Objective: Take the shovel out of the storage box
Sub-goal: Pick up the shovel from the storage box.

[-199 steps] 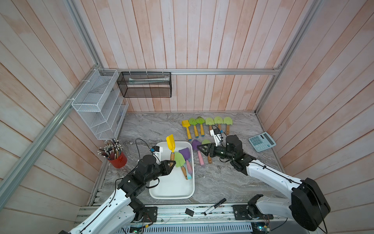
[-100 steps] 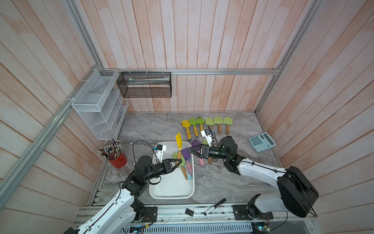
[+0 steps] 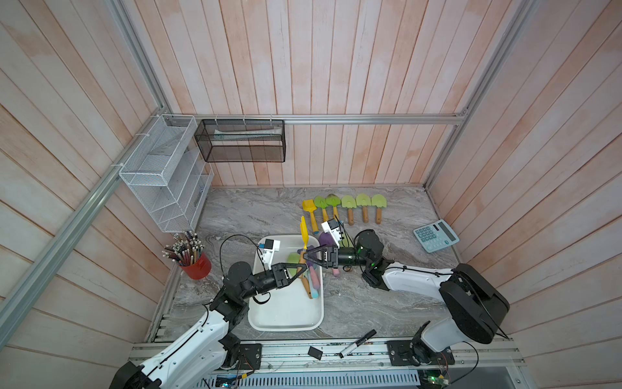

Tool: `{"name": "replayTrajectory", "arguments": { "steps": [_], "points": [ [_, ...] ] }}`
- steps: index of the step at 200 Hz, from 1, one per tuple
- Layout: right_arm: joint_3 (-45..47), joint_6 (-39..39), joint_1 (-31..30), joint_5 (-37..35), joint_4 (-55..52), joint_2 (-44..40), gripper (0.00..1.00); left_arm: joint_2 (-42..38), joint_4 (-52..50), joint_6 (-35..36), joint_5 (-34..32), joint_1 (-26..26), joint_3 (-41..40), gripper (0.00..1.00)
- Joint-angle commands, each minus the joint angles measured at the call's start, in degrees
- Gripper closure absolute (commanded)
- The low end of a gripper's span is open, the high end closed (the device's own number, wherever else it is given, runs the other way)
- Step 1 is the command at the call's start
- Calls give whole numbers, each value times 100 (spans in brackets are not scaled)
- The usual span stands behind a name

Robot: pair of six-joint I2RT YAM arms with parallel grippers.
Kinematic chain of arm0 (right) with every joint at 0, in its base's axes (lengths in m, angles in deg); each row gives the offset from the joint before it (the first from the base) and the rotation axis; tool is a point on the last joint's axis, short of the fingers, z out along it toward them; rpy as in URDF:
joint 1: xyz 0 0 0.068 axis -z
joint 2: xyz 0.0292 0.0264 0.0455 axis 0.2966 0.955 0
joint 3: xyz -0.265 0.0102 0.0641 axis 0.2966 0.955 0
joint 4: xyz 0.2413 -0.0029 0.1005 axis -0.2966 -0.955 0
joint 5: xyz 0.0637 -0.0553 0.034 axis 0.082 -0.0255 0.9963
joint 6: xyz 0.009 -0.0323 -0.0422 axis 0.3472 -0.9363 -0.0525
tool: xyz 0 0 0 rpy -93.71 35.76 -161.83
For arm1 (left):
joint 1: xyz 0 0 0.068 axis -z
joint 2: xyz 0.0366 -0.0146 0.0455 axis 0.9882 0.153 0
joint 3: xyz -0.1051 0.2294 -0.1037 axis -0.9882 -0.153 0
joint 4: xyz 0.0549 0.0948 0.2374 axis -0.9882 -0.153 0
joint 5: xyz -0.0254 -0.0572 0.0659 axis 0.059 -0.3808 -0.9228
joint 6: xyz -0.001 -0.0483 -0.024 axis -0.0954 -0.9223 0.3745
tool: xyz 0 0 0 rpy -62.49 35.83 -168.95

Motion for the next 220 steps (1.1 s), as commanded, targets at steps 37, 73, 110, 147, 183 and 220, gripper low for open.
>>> {"name": "replayTrajectory", "arguments": {
  "steps": [37, 73, 110, 147, 183, 220],
  "points": [
    [-310, 552, -76, 192, 1042, 353, 58, 101, 669, -131, 172, -30, -124, 100],
    [-376, 756, -76, 190, 1275, 526, 66, 170, 743, -146, 182, -34, -124, 100],
    [-360, 816, -76, 113, 1342, 554, 78, 131, 771, -181, 176, -37, -201, 100],
    [-298, 803, -60, 15, 1314, 524, 86, 96, 537, -90, 77, -41, -205, 74],
    [-113, 717, 121, -51, 1141, 354, 86, -219, -351, 266, -117, -44, 11, 26],
    [139, 376, 520, -89, 449, -37, 85, -467, -1006, 552, -275, -80, 155, 22]
  ]
}}
